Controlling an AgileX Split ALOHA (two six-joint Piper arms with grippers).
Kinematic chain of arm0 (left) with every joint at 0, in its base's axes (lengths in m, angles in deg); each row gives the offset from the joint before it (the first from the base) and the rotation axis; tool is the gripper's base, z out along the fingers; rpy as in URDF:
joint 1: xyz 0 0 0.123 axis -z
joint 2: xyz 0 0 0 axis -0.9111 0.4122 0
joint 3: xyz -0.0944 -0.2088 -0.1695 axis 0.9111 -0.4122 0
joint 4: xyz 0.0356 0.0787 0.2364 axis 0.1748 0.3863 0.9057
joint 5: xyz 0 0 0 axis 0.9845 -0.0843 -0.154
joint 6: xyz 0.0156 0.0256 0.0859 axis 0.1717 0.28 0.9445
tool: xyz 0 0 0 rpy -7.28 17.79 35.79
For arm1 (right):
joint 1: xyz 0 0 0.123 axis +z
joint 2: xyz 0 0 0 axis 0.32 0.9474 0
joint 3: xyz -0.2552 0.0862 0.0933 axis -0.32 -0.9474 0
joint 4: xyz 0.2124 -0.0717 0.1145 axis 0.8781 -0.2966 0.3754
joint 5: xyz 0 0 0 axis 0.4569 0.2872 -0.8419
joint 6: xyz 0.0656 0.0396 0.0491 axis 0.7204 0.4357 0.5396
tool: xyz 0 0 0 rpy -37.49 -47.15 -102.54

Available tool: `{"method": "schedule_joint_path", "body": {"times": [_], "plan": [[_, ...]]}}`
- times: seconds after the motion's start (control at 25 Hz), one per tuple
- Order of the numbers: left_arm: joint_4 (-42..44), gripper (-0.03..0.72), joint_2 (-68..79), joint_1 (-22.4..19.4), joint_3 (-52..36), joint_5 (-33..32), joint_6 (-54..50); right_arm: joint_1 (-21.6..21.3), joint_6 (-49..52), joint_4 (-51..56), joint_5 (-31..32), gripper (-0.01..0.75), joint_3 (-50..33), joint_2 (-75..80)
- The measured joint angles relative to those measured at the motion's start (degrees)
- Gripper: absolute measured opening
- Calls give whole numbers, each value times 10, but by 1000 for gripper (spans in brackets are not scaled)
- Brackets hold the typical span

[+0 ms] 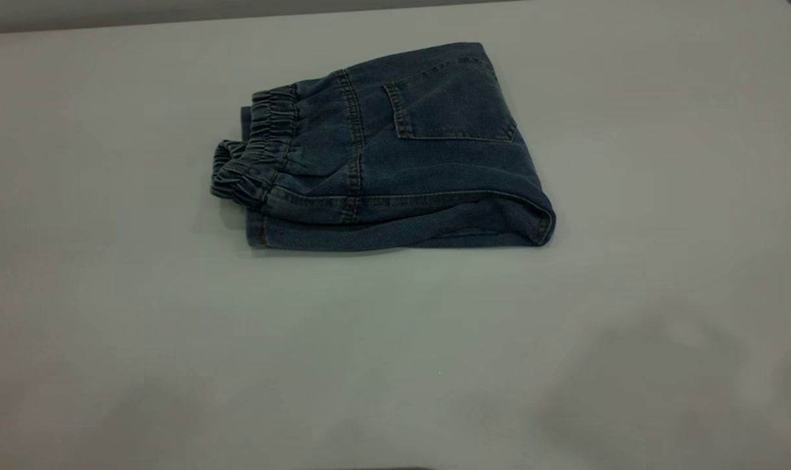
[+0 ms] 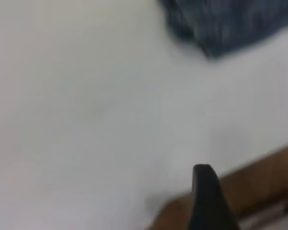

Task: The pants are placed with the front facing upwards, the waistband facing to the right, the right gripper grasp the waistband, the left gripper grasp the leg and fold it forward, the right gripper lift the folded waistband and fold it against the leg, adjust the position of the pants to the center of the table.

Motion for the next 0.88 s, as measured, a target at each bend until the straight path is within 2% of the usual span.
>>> {"method": "schedule_joint_path", "body": {"times": [0.28, 0.64, 0.88], "plan": [[-30, 391, -63, 0, -137, 1, 1, 0, 12, -1, -2, 440, -214, -161], [-67, 391, -137, 0, -199, 19, 1, 0, 44, 0, -42, 440, -443, -372], [-67, 391, -149, 0, -224, 22, -1, 0, 67, 1, -73, 440, -537, -495]]}}
